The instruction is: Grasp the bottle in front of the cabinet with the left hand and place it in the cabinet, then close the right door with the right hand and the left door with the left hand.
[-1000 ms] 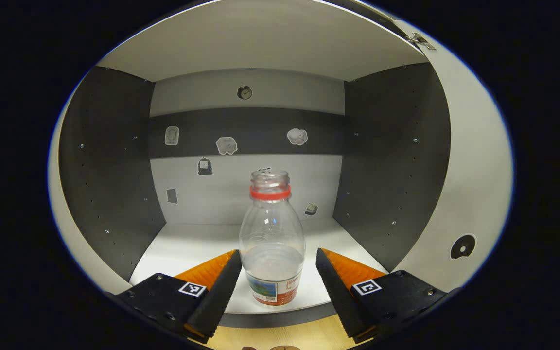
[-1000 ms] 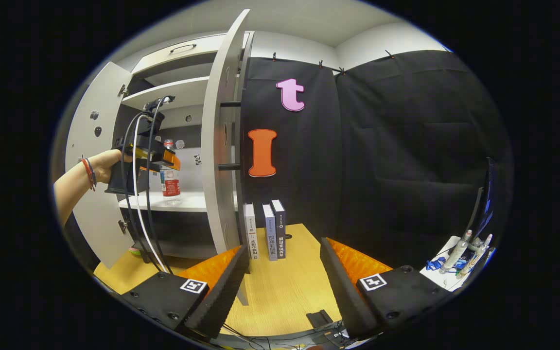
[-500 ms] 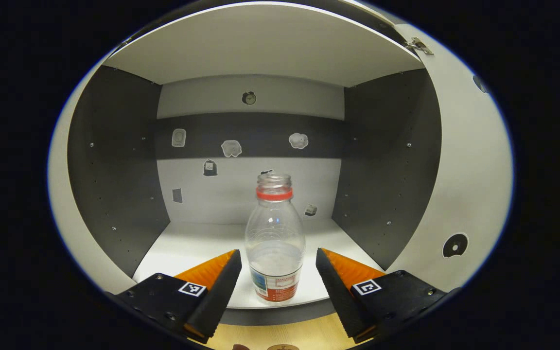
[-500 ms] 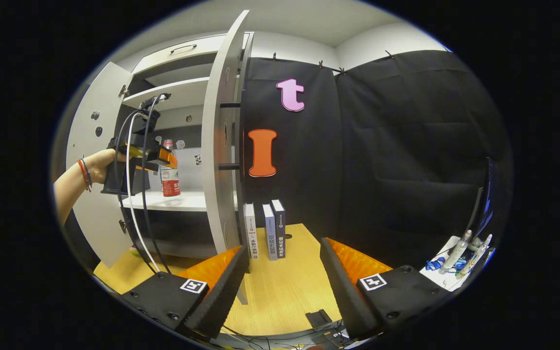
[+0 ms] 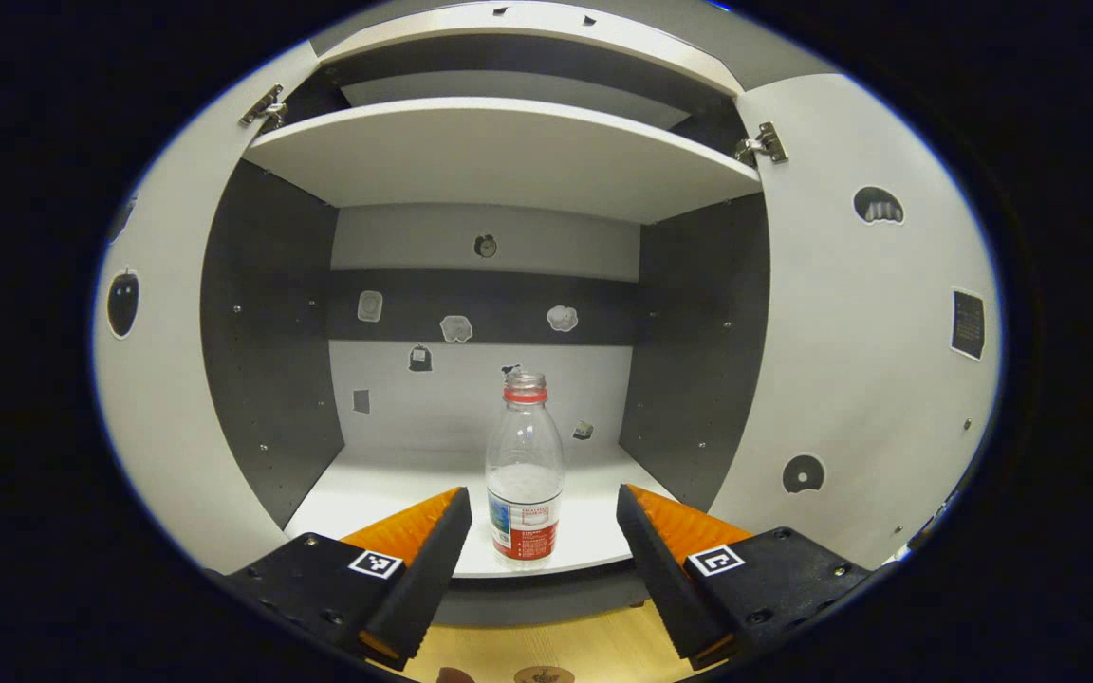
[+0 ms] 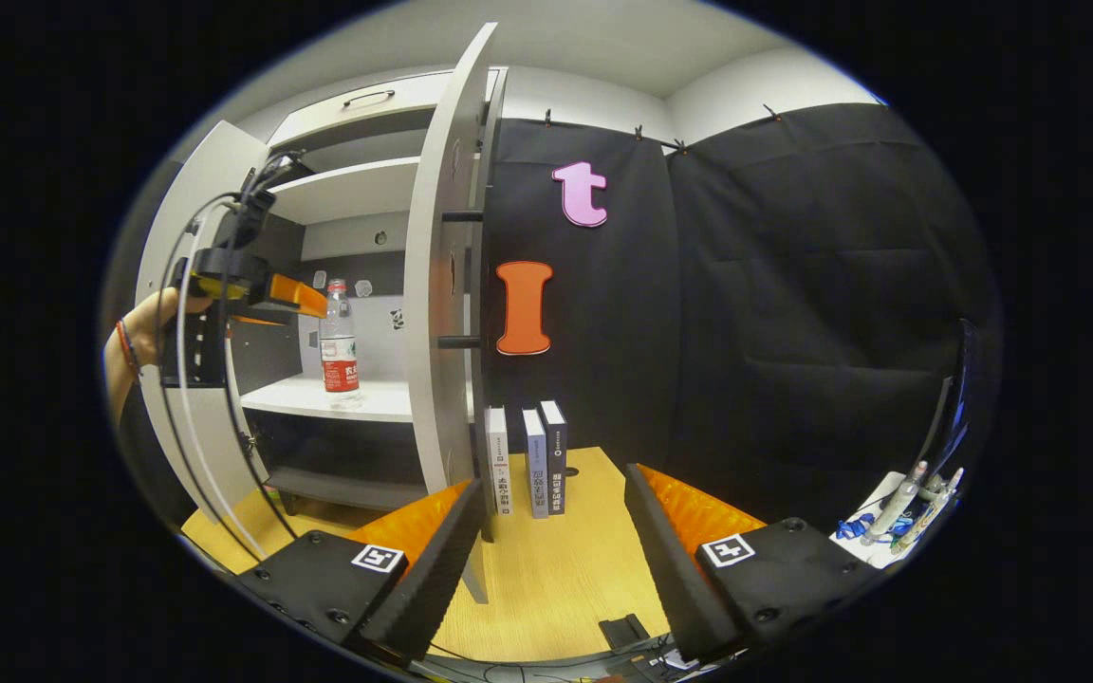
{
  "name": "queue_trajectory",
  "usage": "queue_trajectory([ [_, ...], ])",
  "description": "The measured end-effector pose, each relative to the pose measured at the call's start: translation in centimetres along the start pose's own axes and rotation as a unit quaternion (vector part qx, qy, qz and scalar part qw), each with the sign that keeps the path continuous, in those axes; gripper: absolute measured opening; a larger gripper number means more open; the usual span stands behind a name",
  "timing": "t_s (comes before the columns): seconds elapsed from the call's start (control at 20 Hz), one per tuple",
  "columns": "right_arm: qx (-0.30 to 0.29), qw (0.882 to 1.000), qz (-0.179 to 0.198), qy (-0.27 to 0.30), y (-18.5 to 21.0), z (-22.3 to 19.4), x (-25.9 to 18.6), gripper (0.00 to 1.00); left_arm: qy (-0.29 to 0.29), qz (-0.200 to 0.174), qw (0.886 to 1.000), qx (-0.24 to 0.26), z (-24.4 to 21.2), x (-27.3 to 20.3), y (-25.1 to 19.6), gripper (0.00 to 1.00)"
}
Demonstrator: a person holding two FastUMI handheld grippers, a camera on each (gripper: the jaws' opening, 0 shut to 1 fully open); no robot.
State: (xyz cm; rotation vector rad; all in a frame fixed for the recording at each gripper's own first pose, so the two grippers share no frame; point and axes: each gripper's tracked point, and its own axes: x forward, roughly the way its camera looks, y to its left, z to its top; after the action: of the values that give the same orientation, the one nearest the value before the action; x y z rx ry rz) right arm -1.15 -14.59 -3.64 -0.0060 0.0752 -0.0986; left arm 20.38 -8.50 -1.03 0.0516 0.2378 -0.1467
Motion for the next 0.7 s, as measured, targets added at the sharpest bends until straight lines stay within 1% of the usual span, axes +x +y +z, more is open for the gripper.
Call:
queue_trajectory([
  [0.2, -0.007, 1.000, 0.012, -0.004, 0.2, 0.9, 1.9, 0.98, -0.030, 0.002, 1.000, -0.007, 1.1, -6.2, 0.9, 0.94],
  [0.4, -0.018, 0.999, 0.030, -0.005, 0.5, 1.4, 4.7, 0.98, -0.047, 0.020, 0.999, -0.019, 1.2, -11.7, 3.1, 0.94],
  [0.5, -0.024, 0.999, 0.037, -0.006, 0.7, 1.5, 5.7, 0.98, -0.050, 0.021, 0.998, -0.027, 0.9, -14.1, 3.4, 0.93],
  [0.6, -0.029, 0.998, 0.050, -0.005, 1.4, 1.7, 6.3, 0.98, -0.057, 0.026, 0.998, -0.029, 1.0, -16.3, 3.9, 0.95],
  [0.65, -0.030, 0.998, 0.056, -0.005, 1.7, 1.7, 6.6, 0.98, -0.062, 0.030, 0.997, -0.028, 1.3, -17.1, 4.1, 0.95],
  [0.7, -0.032, 0.998, 0.054, -0.006, 1.7, 1.8, 6.9, 1.00, -0.067, 0.036, 0.997, -0.026, 1.5, -18.1, 4.4, 0.95],
])
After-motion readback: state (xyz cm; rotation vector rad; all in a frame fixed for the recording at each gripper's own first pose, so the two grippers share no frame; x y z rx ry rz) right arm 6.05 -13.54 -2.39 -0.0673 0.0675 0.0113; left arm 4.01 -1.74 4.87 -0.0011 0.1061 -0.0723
